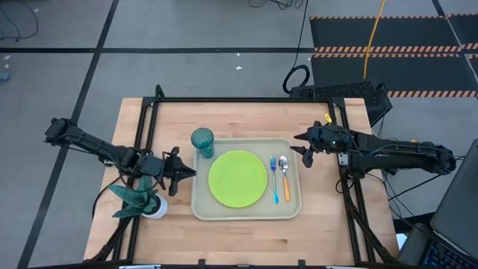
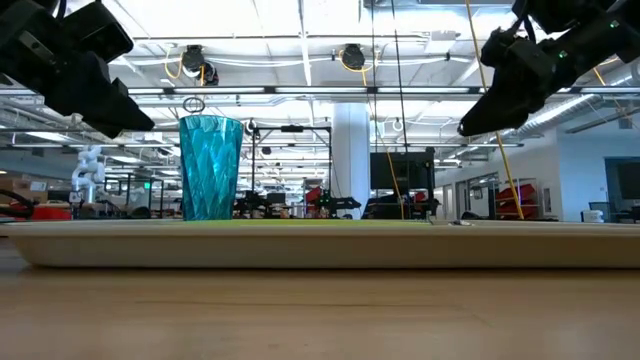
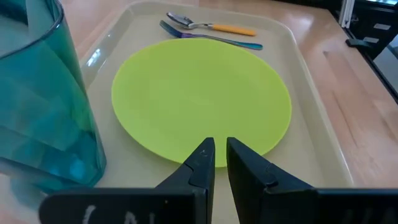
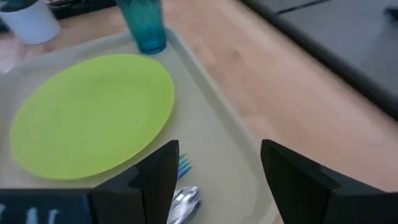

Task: Pick and place plate/cup/fork/spoon on tray
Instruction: Adjust the gray serving tray

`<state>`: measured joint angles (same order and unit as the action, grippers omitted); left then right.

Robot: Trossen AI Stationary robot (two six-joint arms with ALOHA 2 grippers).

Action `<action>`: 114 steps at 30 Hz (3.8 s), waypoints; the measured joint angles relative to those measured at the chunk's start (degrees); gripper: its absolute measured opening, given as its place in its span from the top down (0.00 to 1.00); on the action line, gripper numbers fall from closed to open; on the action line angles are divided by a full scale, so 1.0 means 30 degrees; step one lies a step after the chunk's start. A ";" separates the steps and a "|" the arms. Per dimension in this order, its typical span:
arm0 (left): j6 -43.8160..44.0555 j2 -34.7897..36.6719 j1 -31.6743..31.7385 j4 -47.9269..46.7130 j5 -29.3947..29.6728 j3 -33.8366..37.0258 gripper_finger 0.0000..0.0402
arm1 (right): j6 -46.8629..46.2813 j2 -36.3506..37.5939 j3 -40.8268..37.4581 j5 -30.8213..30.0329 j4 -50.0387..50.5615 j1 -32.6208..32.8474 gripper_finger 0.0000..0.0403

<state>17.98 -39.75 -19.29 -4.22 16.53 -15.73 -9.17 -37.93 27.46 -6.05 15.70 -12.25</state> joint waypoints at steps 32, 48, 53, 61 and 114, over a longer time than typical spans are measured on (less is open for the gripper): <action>-0.1677 0.0000 -0.0415 -0.0246 -0.0350 -0.0007 0.90 | -0.8189 -0.2029 -0.0015 0.1099 -0.1644 0.8788 0.46; 0.1810 -0.0853 -0.2965 0.0426 -0.0307 -0.0029 0.90 | -0.7084 -0.9954 -0.0015 0.0158 -1.1736 1.2057 0.46; 0.2625 -0.1377 -0.2951 0.0012 0.0283 -0.0029 0.90 | -0.5248 -1.2813 0.1078 0.0061 -1.5115 1.2557 0.46; 0.3133 -0.1370 -0.2951 0.0059 0.1025 -0.0029 0.90 | -0.3196 -1.7006 0.6991 -0.0479 -0.7099 1.3430 0.46; 0.4772 -0.1372 -0.3809 0.0464 0.1000 -0.0022 0.90 | -0.0531 -2.5425 1.6072 -0.6986 -0.6005 1.5343 0.46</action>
<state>32.29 -43.86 -30.72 -2.83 19.53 -15.79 -10.76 -114.21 75.68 -27.00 -2.32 33.78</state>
